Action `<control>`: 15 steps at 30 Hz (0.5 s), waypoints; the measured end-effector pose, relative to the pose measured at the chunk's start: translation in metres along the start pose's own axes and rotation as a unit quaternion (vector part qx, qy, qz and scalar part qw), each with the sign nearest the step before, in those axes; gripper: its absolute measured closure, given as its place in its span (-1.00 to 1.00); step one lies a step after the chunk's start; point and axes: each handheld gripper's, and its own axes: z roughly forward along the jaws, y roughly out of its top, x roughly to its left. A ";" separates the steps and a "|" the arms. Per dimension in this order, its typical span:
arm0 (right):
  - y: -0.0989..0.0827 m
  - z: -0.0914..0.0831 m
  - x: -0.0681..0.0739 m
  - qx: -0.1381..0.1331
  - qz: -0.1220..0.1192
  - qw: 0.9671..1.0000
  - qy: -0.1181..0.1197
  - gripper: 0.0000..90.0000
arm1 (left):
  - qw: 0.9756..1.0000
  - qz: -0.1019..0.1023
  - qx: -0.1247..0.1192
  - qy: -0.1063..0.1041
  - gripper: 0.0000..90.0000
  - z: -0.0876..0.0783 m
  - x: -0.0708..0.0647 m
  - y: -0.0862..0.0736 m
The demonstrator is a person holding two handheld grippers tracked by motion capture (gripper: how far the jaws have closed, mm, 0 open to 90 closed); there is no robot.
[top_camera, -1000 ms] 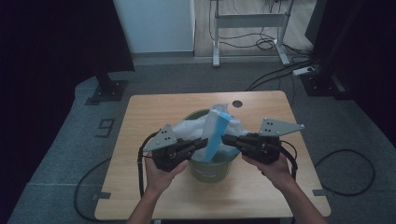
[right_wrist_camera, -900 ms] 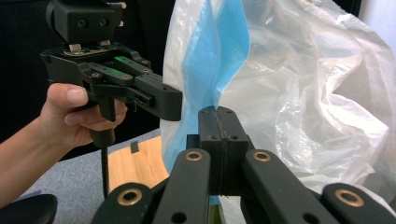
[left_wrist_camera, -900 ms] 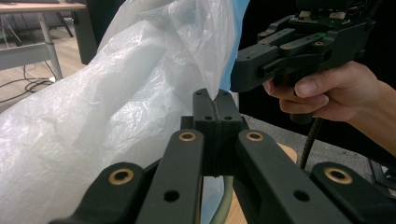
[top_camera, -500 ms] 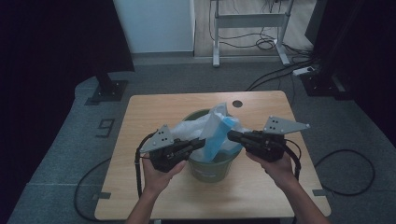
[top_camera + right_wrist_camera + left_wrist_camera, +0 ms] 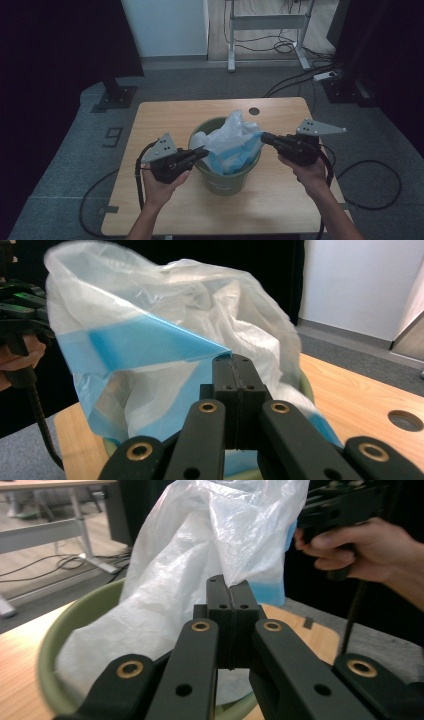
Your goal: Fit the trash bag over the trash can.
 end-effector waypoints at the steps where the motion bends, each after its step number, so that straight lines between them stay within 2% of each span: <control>1: 0.000 -0.001 -0.001 0.000 0.001 1.000 -0.001 0.99 | 1.000 -0.002 0.000 0.005 1.00 -0.002 0.003 0.000; 7: 0.006 -0.016 -0.009 -0.007 0.004 1.000 -0.011 0.99 | 1.000 -0.028 -0.010 0.003 1.00 -0.017 0.018 0.002; 10: 0.006 -0.019 -0.007 -0.014 0.002 1.000 0.008 0.98 | 0.999 -0.035 -0.012 0.004 1.00 -0.018 0.021 0.002; 11: 0.005 -0.019 -0.005 -0.016 -0.001 1.000 0.016 0.90 | 0.999 -0.038 -0.012 0.003 1.00 -0.017 0.021 0.001; 12: 0.001 -0.017 0.000 -0.019 0.000 1.000 0.023 0.66 | 0.999 -0.039 -0.012 0.002 1.00 -0.015 0.021 0.000; 15: -0.015 -0.011 0.011 -0.008 -0.012 0.999 0.042 0.45 | 0.999 -0.042 -0.008 0.001 1.00 -0.011 0.020 -0.001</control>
